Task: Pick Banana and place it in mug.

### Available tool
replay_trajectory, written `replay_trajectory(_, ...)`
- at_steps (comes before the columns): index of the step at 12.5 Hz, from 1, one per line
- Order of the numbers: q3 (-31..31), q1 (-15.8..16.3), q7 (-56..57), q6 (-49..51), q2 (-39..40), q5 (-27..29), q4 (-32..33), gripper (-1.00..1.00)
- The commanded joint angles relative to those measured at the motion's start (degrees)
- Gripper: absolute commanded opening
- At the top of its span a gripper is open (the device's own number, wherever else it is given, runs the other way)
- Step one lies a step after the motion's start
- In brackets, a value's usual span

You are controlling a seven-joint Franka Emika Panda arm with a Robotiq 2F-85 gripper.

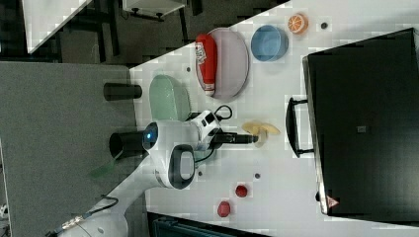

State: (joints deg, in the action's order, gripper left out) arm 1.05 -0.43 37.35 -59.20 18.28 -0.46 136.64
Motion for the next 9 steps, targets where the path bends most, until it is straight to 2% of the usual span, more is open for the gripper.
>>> replay_trajectory(1,0.9,-0.5,5.5,-2.0,2.4,0.0,0.3,1.00)
replay_trajectory(4,0.8,-0.4,5.5,-5.2,4.0,0.0,0.7,1.00)
replay_trajectory(6,0.8,-0.4,5.5,-5.3,4.0,0.0,0.9,0.43)
replay_trajectory(9,0.9,-0.4,5.5,-5.3,3.1,0.0,1.1,-0.26)
